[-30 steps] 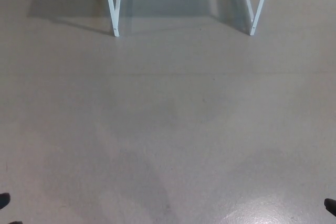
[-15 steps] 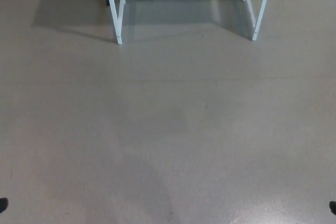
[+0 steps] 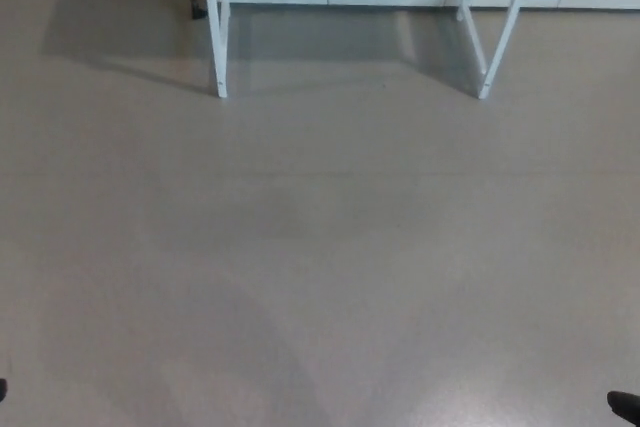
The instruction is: The robot walks towards a desk on which an eraser is kept on the left hand side and a container is kept on the right hand side. The robot picks up the eraser using its left hand and places it in the container.
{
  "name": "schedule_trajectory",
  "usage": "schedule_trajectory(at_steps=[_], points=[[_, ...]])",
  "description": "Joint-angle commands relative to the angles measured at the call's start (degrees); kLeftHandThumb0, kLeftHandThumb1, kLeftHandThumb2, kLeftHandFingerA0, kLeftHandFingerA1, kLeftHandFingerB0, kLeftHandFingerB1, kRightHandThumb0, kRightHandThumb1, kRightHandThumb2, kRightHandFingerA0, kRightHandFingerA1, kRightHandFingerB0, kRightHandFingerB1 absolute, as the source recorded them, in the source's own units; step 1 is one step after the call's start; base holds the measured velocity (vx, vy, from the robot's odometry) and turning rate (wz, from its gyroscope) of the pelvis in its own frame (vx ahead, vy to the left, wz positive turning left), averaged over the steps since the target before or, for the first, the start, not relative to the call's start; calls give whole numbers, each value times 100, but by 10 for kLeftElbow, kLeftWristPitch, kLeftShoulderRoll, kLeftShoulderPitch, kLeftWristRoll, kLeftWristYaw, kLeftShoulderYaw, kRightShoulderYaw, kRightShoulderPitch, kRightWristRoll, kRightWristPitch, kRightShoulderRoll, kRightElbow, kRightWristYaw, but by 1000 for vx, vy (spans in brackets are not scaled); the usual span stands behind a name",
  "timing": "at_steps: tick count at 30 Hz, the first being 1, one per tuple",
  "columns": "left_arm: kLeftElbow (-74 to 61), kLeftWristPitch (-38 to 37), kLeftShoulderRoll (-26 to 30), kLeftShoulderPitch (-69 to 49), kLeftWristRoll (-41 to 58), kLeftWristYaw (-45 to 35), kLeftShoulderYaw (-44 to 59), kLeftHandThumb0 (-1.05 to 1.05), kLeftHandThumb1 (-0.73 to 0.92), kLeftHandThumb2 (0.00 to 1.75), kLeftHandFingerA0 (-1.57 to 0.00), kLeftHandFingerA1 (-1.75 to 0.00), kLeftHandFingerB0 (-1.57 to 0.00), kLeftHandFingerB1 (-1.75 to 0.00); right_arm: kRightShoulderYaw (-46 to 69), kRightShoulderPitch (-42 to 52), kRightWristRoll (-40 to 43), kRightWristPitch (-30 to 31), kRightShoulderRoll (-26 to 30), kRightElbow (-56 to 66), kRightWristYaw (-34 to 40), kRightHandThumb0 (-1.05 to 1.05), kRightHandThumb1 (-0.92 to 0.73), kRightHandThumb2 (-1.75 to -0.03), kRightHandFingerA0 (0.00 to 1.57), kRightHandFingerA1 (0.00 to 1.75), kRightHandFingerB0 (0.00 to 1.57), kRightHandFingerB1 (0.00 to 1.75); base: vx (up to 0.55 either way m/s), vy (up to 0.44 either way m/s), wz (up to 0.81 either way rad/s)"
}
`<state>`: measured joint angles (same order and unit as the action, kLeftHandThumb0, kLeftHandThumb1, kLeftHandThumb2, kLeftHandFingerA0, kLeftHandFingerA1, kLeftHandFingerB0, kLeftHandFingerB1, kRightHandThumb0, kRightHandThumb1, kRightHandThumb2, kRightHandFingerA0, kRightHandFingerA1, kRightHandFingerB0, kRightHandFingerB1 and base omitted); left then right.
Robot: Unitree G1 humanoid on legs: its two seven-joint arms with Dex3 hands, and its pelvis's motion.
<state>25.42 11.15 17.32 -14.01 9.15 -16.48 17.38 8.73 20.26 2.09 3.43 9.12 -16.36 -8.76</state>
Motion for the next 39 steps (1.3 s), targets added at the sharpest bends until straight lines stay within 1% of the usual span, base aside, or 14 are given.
schedule_trajectory(at_steps=[1,5,11,12,14,16,17,18,19,24,26,27,28,39], points=[[-2,-28,2,-1,-4,4,-2,-18,62,61,-26,-38,-26,-33,2,-3,-7,-20,11,-7,6,-18,-60,-57,44,45,34,39,231,-100,10],[-5,-28,3,-3,-3,2,-3,-19,61,61,-26,-38,-26,-33,1,3,-7,-21,13,1,3,-15,-42,-86,36,59,22,52,239,-192,16],[-8,-21,3,0,-3,8,-5,-19,61,61,-27,-38,-26,-33,-4,-1,-12,-23,18,-5,6,-15,-42,-86,38,59,22,51,306,-339,14],[-8,-21,3,-1,-3,8,-6,-18,61,61,-27,-38,-27,-33,-4,0,-11,-24,18,-4,6,-18,-60,-57,45,45,34,38,195,-126,1],[-10,-20,3,-3,-4,10,-6,-18,61,61,-27,-38,-27,-33,-3,0,-7,-27,17,-7,4,-15,-42,-86,38,60,23,52,186,-76,-5],[-9,-25,4,-4,-5,8,-7,-19,61,61,-26,-38,-27,-34,-6,-2,-10,-26,18,-9,6,-18,-60,-57,46,45,34,38,209,-9,-4],[-9,-24,3,-2,-4,8,-6,-18,61,61,-26,-38,-26,-33,-4,-4,-6,-26,17,-11,4,-15,-42,-86,38,60,22,52,236,53,-9],[-7,-27,3,-2,-3,6,-6,-18,61,61,-26,-38,-26,-34,-5,-4,-8,-26,18,-9,5,-18,-60,-57,46,45,34,38,244,70,-15],[-5,-27,2,-1,0,6,-4,-18,61,61,-26,-38,-26,-34,-5,-3,-8,-27,18,-7,5,-16,-41,-86,39,60,23,52,247,100,-13],[-8,-21,3,0,2,6,-3,-17,62,61,-27,-38,-26,-33,-6,-6,-6,-35,19,-16,2,-15,-42,-87,38,60,22,52,378,173,-3],[-7,-24,5,0,1,5,-4,-18,62,61,-27,-38,-26,-33,-9,-6,-11,-35,19,-16,5,-19,-60,-57,46,45,34,38,294,134,11],[-8,-26,4,-2,-2,7,-6,-12,45,89,-16,-51,-18,-50,-7,-6,-6,-33,20,-18,1,-15,-42,-86,38,60,22,52,251,80,8],[-7,-26,4,-2,-3,8,-6,-19,62,61,-27,-38,-27,-34,-7,-6,-6,-34,20,-18,1,-15,-42,-87,38,60,22,52,206,47,7],[-6,-29,8,-8,-6,9,-8,-19,61,61,-27,-38,-27,-33,-13,3,-10,-36,19,-15,2,-14,-43,-88,38,60,21,51,254,-178,7]])
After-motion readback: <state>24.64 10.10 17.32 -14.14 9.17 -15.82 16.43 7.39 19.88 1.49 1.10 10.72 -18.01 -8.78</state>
